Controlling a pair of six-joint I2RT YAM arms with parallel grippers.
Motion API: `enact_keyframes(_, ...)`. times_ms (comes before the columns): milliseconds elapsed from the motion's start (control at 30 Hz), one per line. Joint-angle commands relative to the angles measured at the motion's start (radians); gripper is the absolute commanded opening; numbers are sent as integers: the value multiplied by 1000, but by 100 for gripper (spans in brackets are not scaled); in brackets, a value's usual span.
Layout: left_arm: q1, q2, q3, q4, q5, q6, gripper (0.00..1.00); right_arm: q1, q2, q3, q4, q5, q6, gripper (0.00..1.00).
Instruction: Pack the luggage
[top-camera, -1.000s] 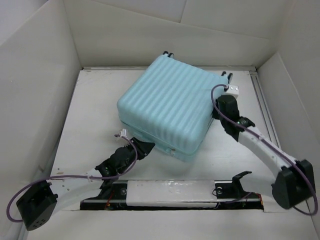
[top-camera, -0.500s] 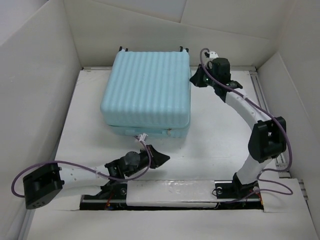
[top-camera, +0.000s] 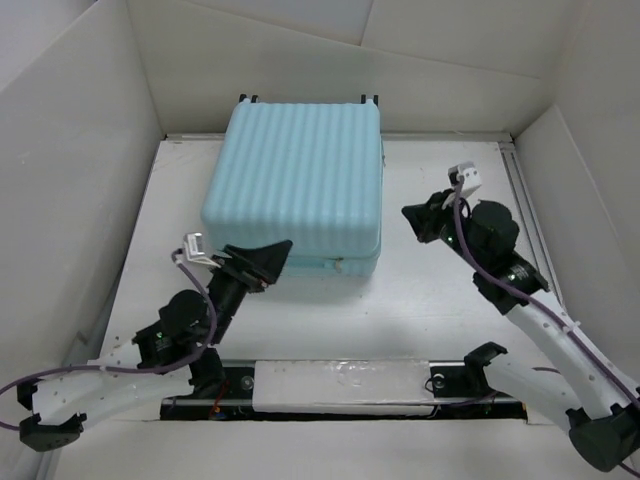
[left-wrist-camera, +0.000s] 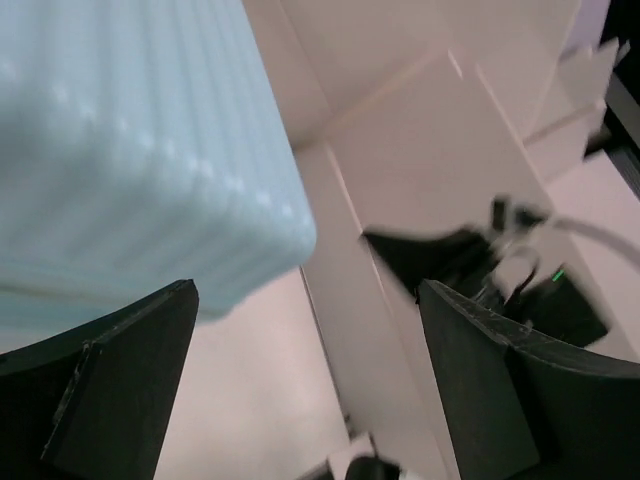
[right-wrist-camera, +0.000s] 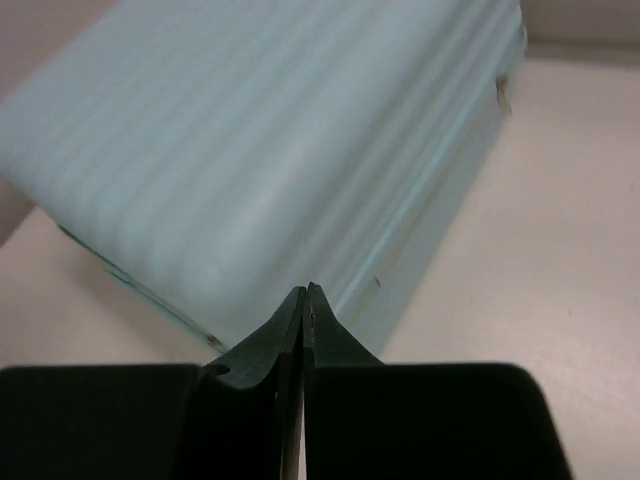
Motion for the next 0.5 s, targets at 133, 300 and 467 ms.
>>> enact_keyframes(133,4,308,496,-167,-337,221,91,74,-68,-212,21,122,89,0)
enact_keyframes(300,195,644,986,-394,-71,316,90,93,-128,-255,21,153,107,0)
enact_keyframes(467,814,802,1116,-455,522,185,65,102,-203,-289,-30,165,126,0)
